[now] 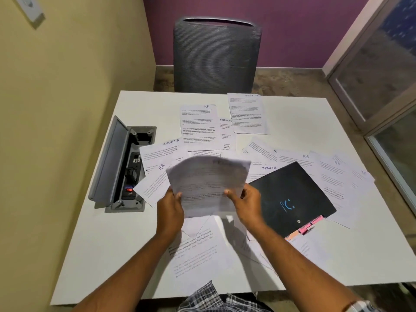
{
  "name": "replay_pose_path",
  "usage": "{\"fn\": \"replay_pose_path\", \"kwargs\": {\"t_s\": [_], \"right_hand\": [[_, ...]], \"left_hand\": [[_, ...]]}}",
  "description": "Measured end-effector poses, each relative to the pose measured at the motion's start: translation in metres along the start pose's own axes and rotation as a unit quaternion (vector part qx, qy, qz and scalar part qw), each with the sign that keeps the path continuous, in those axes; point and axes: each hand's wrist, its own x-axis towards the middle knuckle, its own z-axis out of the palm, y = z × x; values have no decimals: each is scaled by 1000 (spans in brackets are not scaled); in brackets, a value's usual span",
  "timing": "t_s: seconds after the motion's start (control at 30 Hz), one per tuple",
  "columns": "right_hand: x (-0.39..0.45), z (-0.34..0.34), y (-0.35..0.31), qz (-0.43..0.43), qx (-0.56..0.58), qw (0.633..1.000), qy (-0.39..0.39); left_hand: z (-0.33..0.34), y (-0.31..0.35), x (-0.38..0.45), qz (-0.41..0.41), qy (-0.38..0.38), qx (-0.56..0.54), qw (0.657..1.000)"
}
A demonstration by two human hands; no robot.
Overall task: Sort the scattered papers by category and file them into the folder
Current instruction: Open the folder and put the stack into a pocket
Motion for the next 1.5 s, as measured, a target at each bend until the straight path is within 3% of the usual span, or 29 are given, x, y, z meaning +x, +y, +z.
{"fn": "replay_pose_path", "kwargs": {"t_s": [0.2, 0.43, 0.6, 0.83, 0.97, 1.2, 1.33, 1.5], "right_hand": [[5, -62, -11, 31, 28, 996, -82], [-11, -127, 1, 60, 1, 993, -102], [-6, -172, 36, 81, -98, 992, -13], [4, -239, 108, 185, 19, 981, 57], [0, -273, 150, 255, 9, 962, 95], [-35, -333, 196, 317, -4, 939, 132], [-47, -348, 205, 349, -22, 921, 171], [-62, -344, 212, 368, 1, 903, 220]], "left_hand": [[2, 16, 32, 24, -193, 17, 981], [49, 49, 13, 46, -280, 11, 959], [101, 66, -11, 49, -290, 19, 956], [168, 61, -53, 8, -197, 98, 975], [197, 61, -79, 29, -203, 164, 965], [240, 60, -92, 97, -258, 291, 916], [268, 57, -85, 176, -327, 367, 853], [295, 53, -85, 188, -373, 440, 795]]}}
